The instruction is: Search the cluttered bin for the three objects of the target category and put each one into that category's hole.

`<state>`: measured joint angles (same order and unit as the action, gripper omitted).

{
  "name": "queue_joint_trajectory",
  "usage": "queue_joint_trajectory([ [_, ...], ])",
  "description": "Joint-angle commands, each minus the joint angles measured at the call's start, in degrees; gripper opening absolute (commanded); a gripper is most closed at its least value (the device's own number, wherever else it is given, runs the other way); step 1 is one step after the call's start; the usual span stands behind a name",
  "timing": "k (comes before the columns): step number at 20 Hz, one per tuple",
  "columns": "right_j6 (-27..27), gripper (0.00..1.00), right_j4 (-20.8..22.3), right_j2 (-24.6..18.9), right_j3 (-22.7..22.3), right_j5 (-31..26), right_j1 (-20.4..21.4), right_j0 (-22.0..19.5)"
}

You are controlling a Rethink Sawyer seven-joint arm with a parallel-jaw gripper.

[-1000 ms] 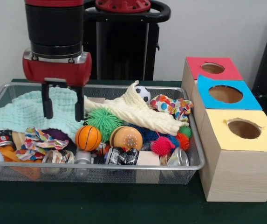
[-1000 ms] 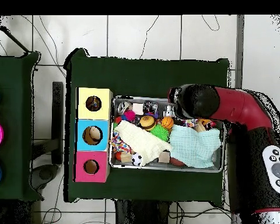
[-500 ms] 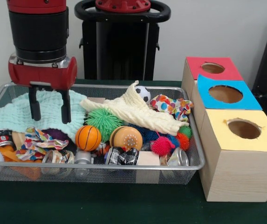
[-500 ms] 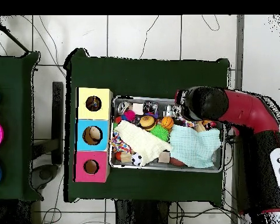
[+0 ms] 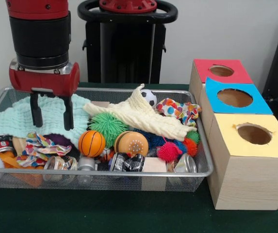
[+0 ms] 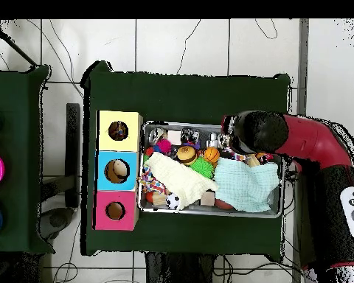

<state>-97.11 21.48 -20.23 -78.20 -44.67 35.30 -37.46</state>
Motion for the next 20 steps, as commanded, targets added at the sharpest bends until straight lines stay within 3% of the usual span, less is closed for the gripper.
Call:
queue_joint_trajectory([
  [1,9.3,1.00,4.3,-3.1,-4.1,0.4,-2.9,0.5],
  [15,9.1,1.00,5.9,-3.6,-3.7,2.5,-5.0,0.1],
  [20,10.2,1.00,6.0,-4.2,-2.0,0.6,-5.7,-0.4],
])
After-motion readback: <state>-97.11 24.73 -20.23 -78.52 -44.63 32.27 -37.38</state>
